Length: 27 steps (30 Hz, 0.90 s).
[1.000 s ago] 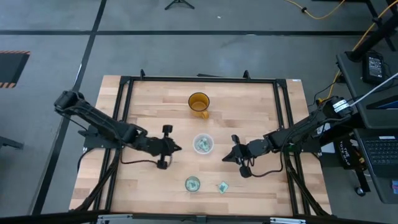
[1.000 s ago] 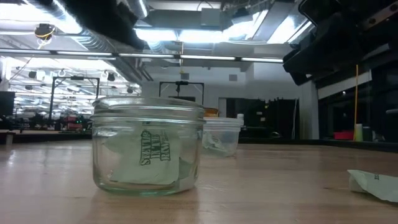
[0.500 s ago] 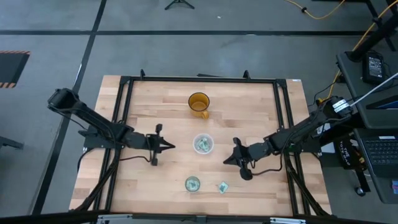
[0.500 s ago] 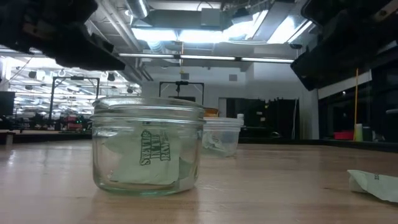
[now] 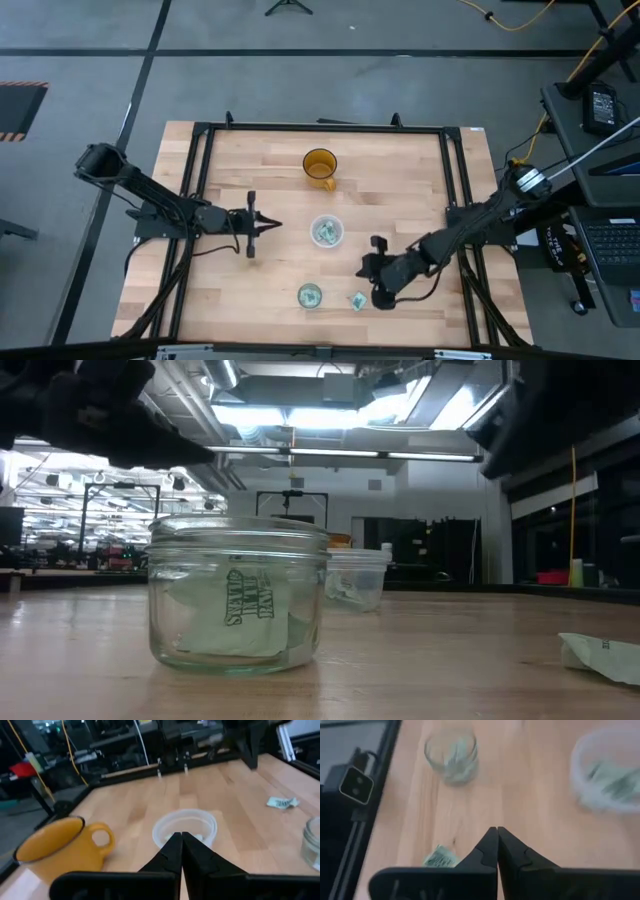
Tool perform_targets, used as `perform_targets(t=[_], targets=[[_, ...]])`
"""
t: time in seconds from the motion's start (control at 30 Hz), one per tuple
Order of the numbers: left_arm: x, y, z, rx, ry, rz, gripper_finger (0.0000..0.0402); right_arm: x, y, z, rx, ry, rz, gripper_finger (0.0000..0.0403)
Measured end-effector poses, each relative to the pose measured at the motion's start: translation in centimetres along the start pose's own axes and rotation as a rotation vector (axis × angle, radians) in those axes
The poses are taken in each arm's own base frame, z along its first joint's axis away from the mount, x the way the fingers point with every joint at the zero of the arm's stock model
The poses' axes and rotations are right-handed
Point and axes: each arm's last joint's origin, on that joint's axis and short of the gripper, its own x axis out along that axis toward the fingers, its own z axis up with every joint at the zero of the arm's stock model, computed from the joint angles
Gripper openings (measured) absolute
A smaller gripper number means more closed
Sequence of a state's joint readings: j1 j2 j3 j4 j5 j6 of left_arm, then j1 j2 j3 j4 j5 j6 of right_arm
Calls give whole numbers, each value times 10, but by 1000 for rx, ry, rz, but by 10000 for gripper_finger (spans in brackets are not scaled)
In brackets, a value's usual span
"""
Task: Pick and place Stevia / Truvia into bins
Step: Put the stevia packet into the transparent glass container
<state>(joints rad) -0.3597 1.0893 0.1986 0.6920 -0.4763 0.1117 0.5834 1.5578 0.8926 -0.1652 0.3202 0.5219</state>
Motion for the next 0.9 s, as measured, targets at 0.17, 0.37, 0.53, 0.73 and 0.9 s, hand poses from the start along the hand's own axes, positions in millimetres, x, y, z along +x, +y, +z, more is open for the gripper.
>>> perform_targets(t=[0.17,0.37,0.53,0.73,0.9], targets=[[1,2,4,12,-38,17,7,19,17,-10,68,125,-53,1],[1,2,3,32,-33,16,12,23,53,-8,75,217,-47,0],[1,2,4,79,-42,20,11,27,82,4,91,208,-16,0],[1,3,6,100,-57,39,13,34,104,14,96,242,-38,0],[1,4,7,100,-59,49,12,38,112,11,81,277,-63,1]])
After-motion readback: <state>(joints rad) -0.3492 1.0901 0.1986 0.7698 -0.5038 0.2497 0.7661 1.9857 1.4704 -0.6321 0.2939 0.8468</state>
